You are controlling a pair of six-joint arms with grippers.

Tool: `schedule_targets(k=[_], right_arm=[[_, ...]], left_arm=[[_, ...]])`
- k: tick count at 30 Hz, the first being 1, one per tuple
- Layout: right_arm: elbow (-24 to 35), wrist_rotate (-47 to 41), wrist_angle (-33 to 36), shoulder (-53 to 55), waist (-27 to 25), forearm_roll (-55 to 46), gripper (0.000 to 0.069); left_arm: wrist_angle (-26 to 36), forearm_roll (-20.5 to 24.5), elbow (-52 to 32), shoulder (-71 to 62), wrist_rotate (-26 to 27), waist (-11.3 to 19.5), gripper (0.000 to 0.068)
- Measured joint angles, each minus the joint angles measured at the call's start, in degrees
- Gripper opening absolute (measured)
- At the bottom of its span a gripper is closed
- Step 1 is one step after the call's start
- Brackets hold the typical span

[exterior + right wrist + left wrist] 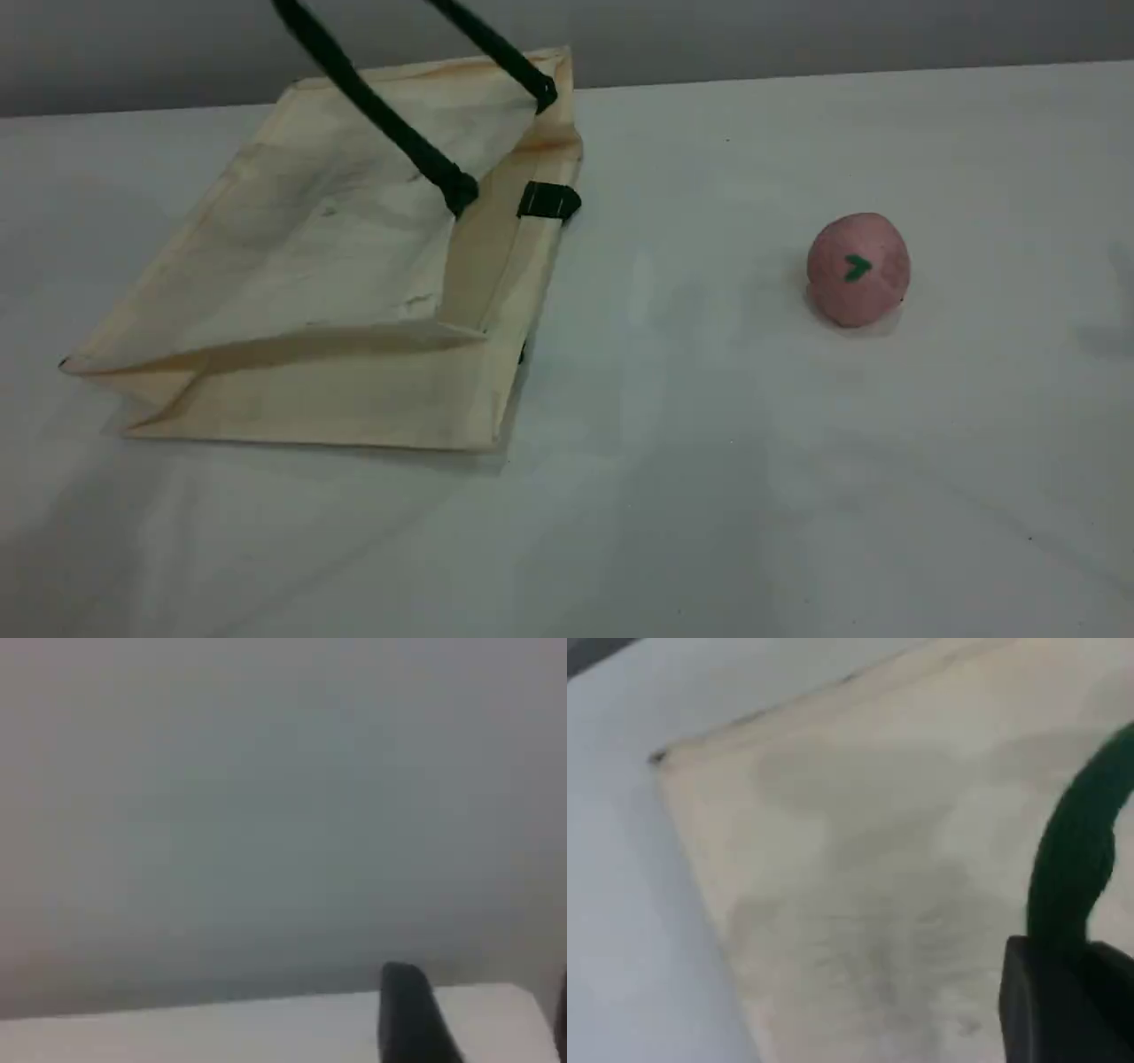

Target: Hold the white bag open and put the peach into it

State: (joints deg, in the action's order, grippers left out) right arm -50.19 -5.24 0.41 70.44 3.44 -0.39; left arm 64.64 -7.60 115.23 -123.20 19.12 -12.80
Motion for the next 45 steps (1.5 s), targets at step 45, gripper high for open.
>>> schedule_targets(k=[45], right_arm=[[0.1, 1.3, 13.1, 19.4, 4.4, 1.8, 0.0549]], left_arm=[[5.2, -4.6, 12.3, 9.1, 28.8, -7.7, 0.0087]])
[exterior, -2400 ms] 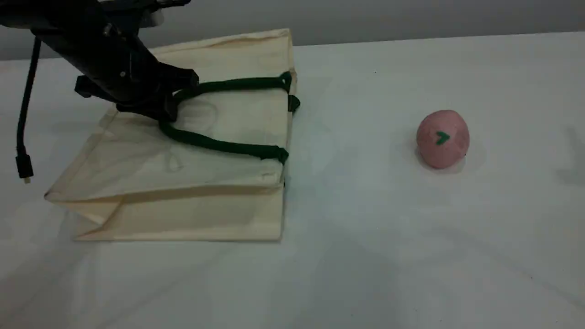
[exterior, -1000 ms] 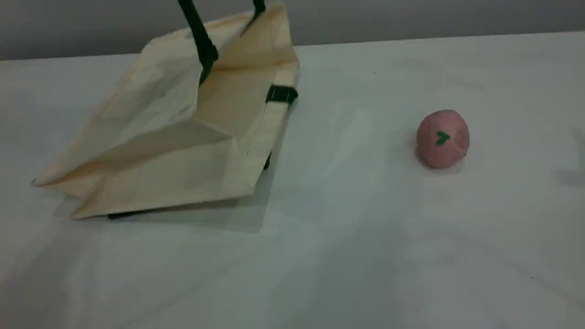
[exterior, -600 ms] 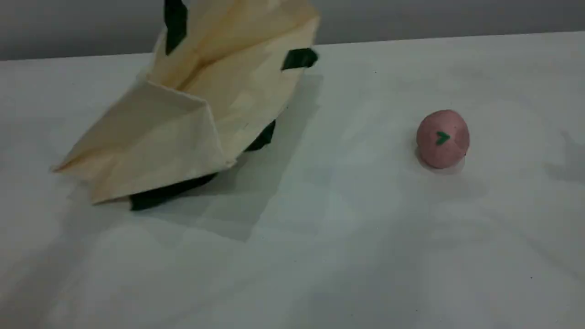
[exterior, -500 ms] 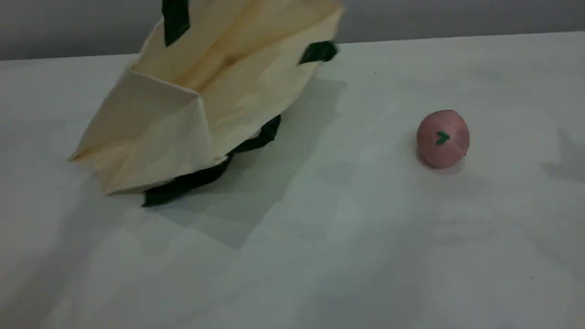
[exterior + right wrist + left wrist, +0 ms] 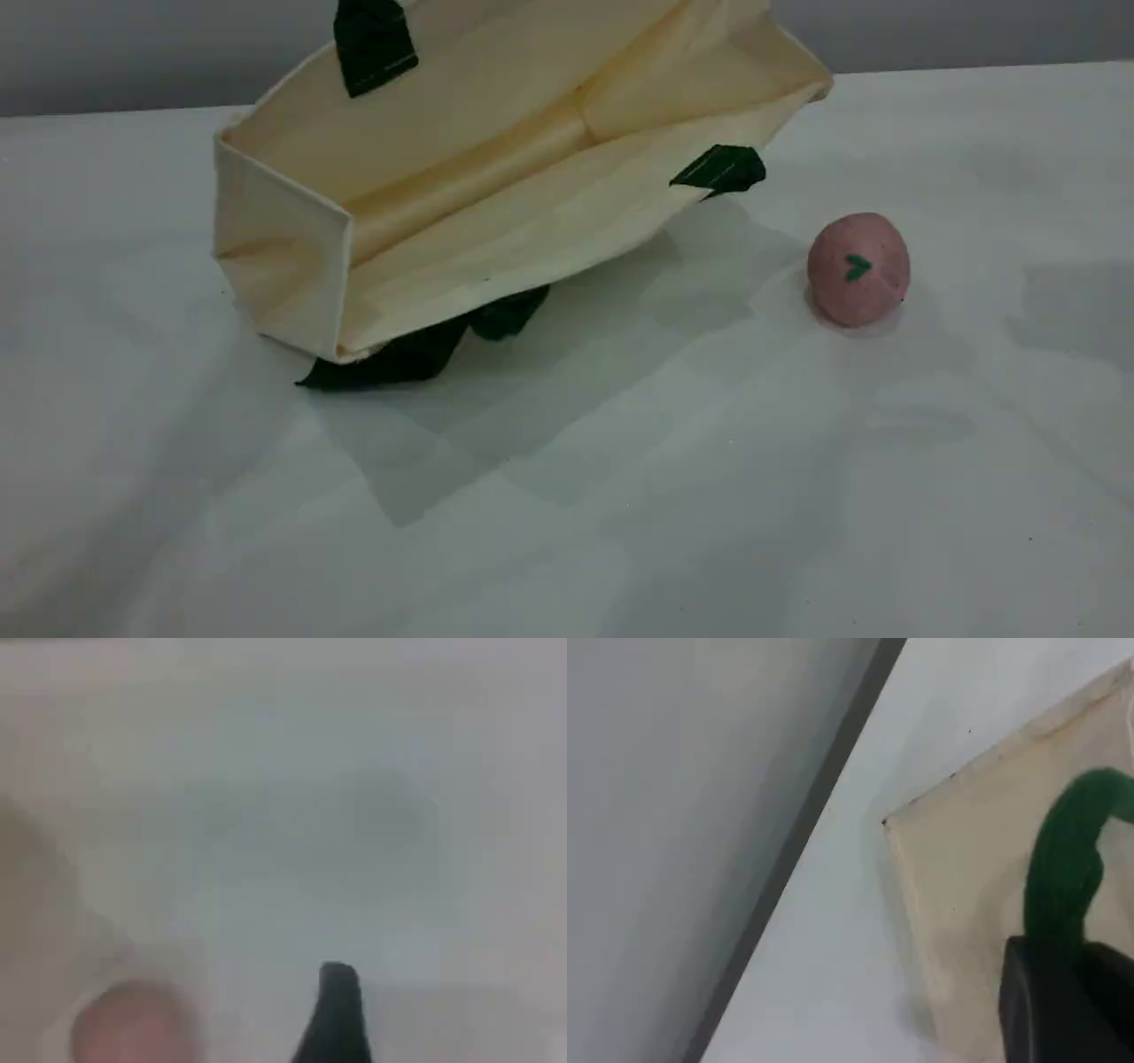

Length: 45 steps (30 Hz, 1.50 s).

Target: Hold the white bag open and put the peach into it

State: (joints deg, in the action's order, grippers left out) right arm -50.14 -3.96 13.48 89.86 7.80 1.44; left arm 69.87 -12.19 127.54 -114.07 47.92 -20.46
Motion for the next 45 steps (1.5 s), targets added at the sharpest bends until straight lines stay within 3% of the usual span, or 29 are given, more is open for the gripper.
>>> schedule_targets(k=[18, 45], right_arm=[[0.0, 0.0, -2.9, 15.3, 15.8, -0.1, 0.0552], [0.0, -0.4, -14.4, 22.1, 17.4, 2.0, 0.0553]], left_arm=[[0.1, 0.7, 0.0, 0.0, 1.2, -0.3, 0.0087], [0.1, 0.2, 0.0, 0.0, 1.1, -0.3, 0.0087]])
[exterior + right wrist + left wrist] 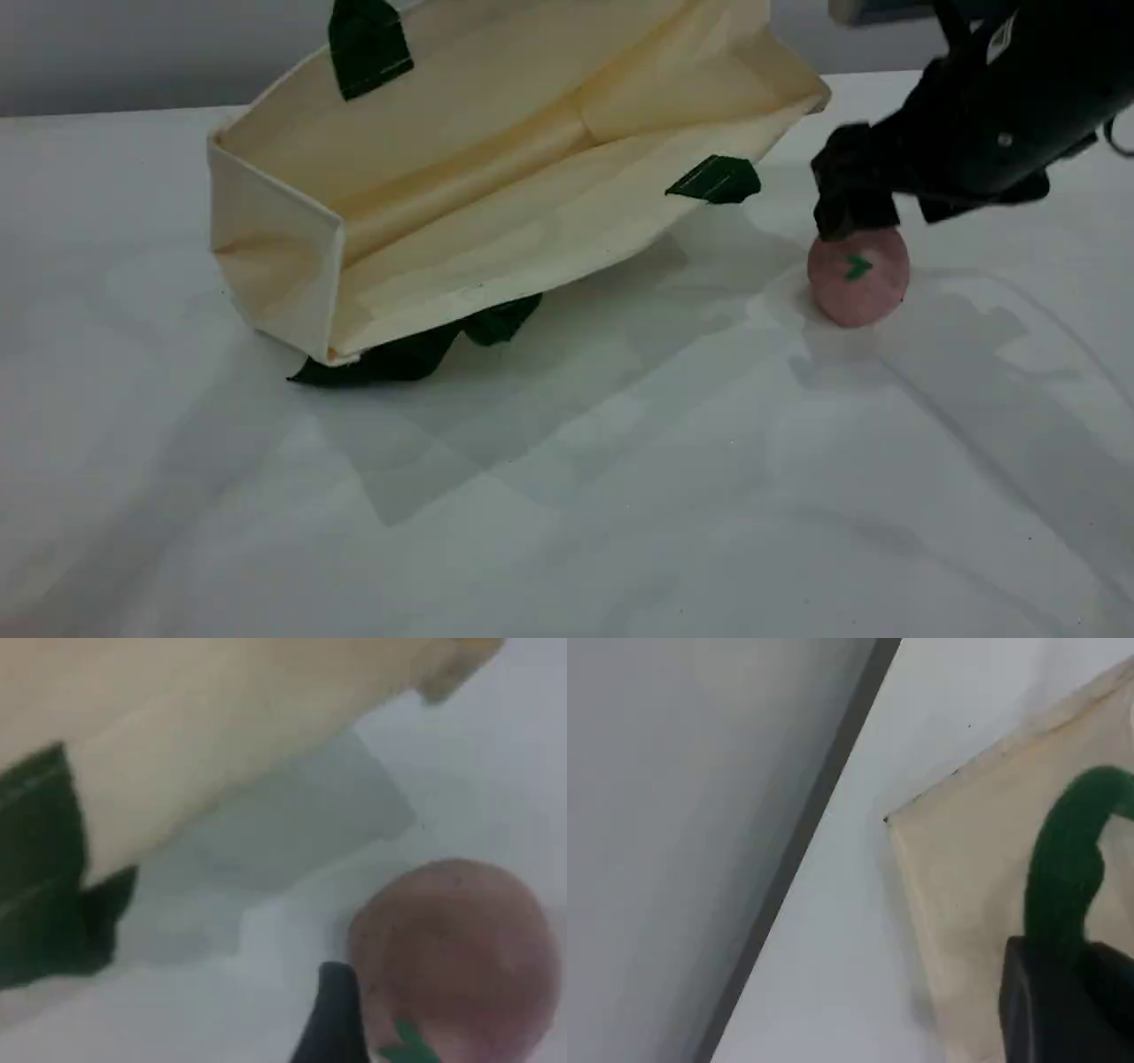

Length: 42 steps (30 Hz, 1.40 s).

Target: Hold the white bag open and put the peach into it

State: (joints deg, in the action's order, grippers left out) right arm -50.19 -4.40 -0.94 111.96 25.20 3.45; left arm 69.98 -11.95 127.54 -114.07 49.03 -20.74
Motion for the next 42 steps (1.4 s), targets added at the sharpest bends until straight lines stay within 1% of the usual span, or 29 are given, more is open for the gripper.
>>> schedule_targets(k=[4, 10, 17, 19, 21, 25, 26, 27, 31, 34, 36, 42], right_arm=[[0.0, 0.0, -1.2, 2.7, 0.0, 0.6, 0.0553], [-0.1, 0.0, -5.7, 4.6, 0.0, 1.7, 0.0553], [-1.7, 0.0, -5.8, 7.4, 0.0, 1.7, 0.055], [-1.7, 0.0, -6.0, 7.4, 0.0, 1.7, 0.0525], [-1.7, 0.0, -6.0, 7.4, 0.0, 1.7, 0.0478], [-1.7, 0.0, -5.8, 7.4, 0.0, 1.7, 0.0341], [-1.7, 0.0, -5.6, 7.3, 0.0, 1.7, 0.0309], [-1.7, 0.0, -5.4, 7.3, 0.0, 1.7, 0.0292], [-1.7, 0.7, -3.3, 6.6, -0.1, 0.1, 0.029], [-1.7, 1.2, 0.9, 4.3, -0.1, -1.6, 0.029], [-1.7, 1.2, 0.9, 1.5, -0.1, -2.7, 0.029], [-1.7, 2.3, 7.7, -8.7, -0.1, -5.7, 0.0293]], left_arm=[[0.0, 0.0, 0.0, 0.0, 0.0, 0.0, 0.0087], [0.0, 0.0, 0.0, 0.0, 0.0, 0.0, 0.0087], [0.0, 0.0, 0.0, 0.0, 0.0, 0.0, 0.0087], [0.0, 0.0, 0.0, 0.0, 0.0, 0.0, 0.0087], [0.0, 0.0, 0.0, 0.0, 0.0, 0.0, 0.0087], [0.0, 0.0, 0.0, 0.0, 0.0, 0.0, 0.0087], [0.0, 0.0, 0.0, 0.0, 0.0, 0.0, 0.0087], [0.0, 0.0, 0.0, 0.0, 0.0, 0.0, 0.0087], [0.0, 0.0, 0.0, 0.0, 0.0, 0.0, 0.0087], [0.0, 0.0, 0.0, 0.0, 0.2, 0.0, 0.0087], [0.0, 0.0, 0.0, 0.0, 0.2, 0.0, 0.0087], [0.0, 0.0, 0.0, 0.0, 0.2, -0.1, 0.0087]])
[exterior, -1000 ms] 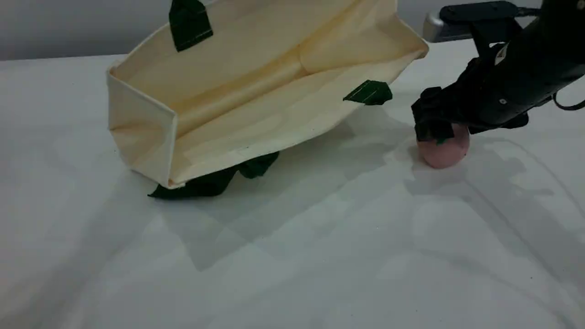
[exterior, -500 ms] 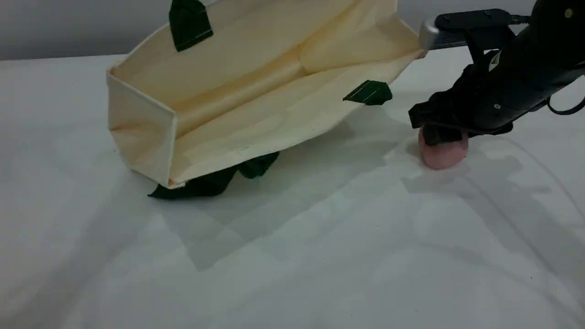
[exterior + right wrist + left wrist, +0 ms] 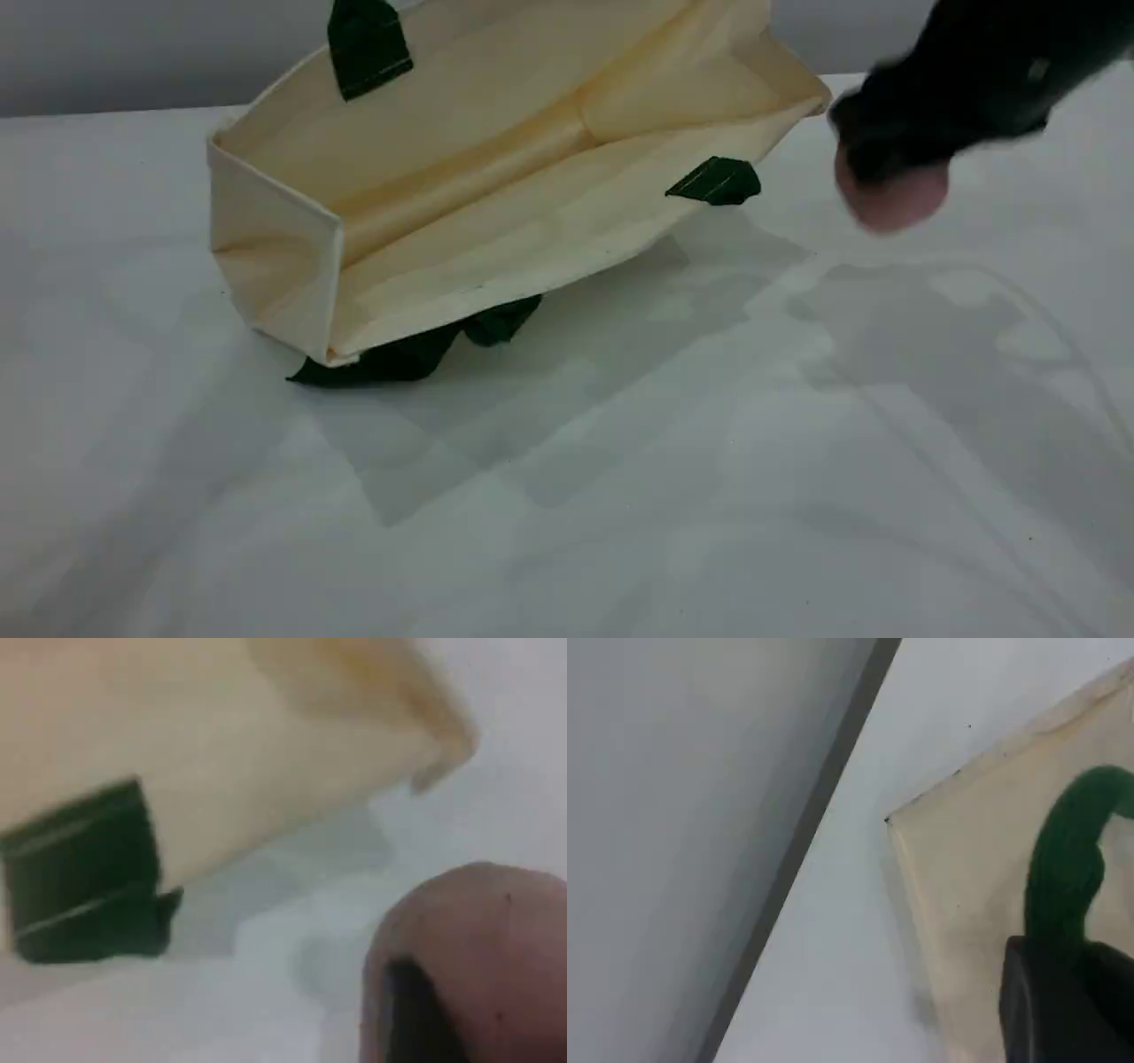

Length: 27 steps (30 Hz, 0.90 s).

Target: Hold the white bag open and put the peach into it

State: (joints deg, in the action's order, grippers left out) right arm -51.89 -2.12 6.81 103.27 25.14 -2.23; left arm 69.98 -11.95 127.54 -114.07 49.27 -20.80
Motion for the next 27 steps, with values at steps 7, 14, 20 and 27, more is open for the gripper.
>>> schedule_targets(k=[7, 14, 20, 27], right_arm=[[0.0, -0.1, 7.8, -11.8, 0.0, -4.0, 0.029], [0.0, -0.1, 12.2, -22.9, 2.7, -1.6, 0.029], [0.1, 1.2, 15.3, -26.7, 11.1, -2.1, 0.029], [0.1, 1.2, 14.8, -23.5, 18.4, -2.3, 0.029]], left_arm=[[0.0, 0.0, 0.0, 0.0, 0.9, 0.0, 0.0087], [0.0, 0.1, 0.0, 0.0, 2.7, -1.3, 0.0087], [0.1, 3.6, 0.0, 0.0, 4.1, -6.5, 0.0087], [0.1, 6.2, 0.0, 1.2, 4.1, -10.5, 0.0087]])
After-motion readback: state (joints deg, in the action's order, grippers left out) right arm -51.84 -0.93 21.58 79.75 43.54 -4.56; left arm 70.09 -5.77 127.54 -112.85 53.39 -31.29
